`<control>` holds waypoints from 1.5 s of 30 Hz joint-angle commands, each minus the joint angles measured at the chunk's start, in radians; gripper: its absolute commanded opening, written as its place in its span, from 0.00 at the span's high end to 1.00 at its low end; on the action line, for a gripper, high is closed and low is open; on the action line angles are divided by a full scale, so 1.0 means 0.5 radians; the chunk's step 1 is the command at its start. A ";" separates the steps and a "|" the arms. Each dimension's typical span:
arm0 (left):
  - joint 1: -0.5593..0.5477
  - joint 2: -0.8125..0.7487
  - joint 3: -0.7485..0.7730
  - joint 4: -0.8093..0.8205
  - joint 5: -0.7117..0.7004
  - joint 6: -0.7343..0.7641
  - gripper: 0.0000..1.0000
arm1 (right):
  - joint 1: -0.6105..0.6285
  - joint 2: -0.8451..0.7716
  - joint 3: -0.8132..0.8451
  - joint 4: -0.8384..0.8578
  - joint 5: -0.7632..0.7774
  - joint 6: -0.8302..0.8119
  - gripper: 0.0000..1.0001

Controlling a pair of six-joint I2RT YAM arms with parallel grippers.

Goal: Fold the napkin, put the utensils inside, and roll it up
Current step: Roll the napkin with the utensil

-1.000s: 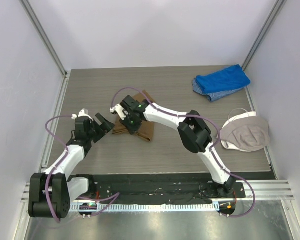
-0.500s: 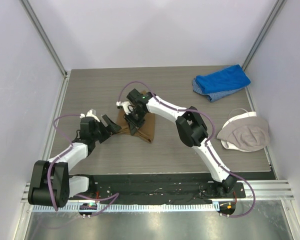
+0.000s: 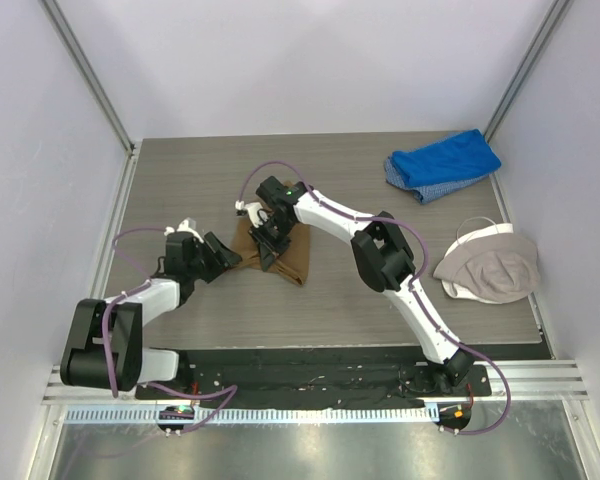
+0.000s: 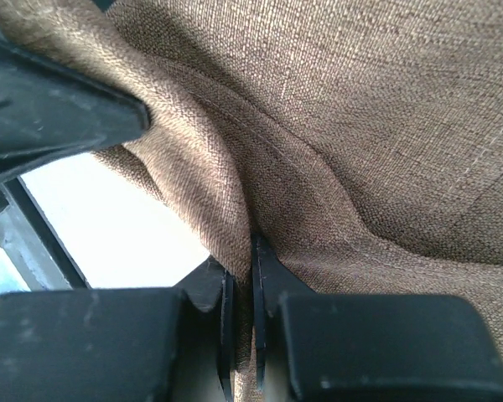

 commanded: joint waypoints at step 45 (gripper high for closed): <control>0.184 0.209 0.493 -0.603 0.278 -0.132 1.00 | 0.767 -1.093 -2.006 2.438 2.098 -0.650 0.23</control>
